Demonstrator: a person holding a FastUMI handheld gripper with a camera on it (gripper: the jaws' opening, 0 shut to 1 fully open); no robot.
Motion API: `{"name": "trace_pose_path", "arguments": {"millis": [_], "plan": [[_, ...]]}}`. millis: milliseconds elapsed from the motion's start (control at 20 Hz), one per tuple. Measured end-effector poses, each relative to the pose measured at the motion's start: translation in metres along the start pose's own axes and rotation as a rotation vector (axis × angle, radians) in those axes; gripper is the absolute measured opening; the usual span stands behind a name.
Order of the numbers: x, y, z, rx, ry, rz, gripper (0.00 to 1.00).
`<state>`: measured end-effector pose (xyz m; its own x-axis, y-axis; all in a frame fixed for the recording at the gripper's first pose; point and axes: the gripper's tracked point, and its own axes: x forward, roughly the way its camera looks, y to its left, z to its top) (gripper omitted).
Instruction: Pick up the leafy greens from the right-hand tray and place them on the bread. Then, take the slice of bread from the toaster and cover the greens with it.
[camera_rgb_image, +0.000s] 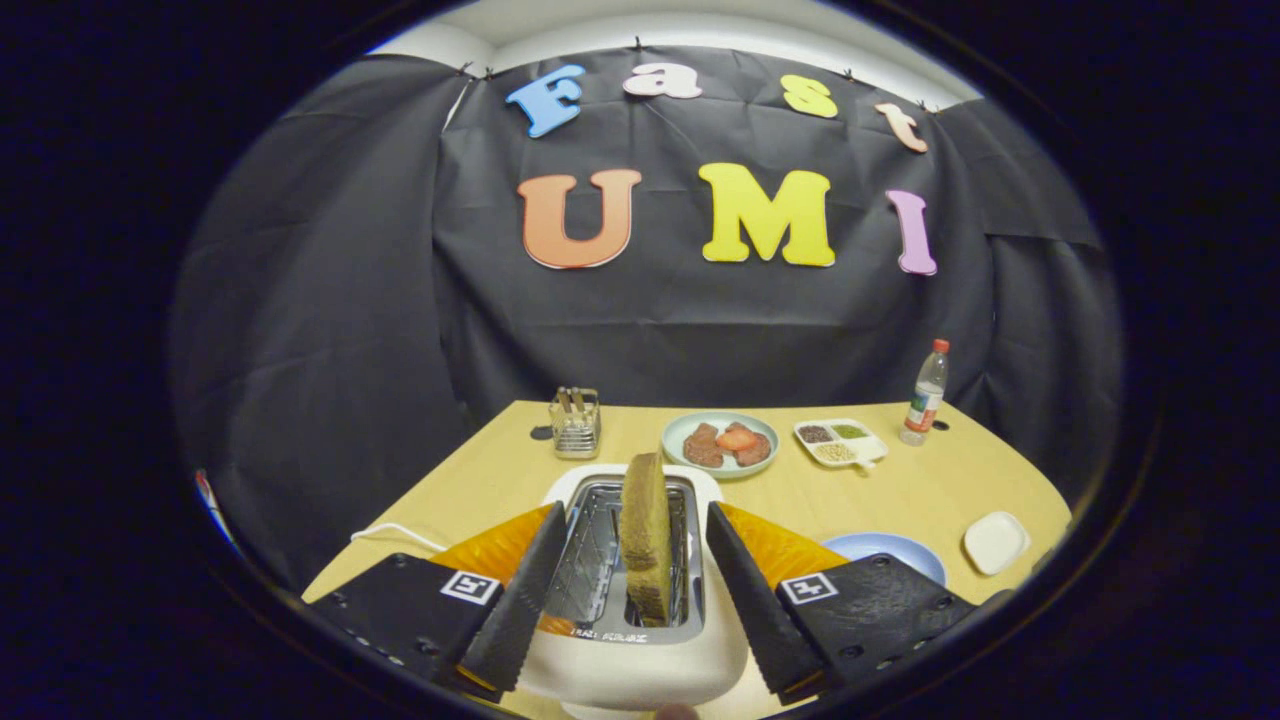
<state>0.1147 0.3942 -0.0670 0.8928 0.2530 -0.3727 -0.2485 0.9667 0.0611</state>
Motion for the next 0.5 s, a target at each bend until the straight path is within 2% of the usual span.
{"name": "trace_pose_path", "arguments": {"millis": [50, 350, 400, 500], "plan": [[0.0029, -0.0018, -0.0023, -0.001, 0.013, -0.009, 0.77], [0.0099, -0.0031, -0.0065, -0.015, 0.017, 0.001, 0.15], [0.0075, -0.0031, -0.0049, -0.022, 0.007, 0.007, 0.15], [0.0057, -0.0088, -0.0006, -0.011, -0.014, 0.014, 0.06]]}}
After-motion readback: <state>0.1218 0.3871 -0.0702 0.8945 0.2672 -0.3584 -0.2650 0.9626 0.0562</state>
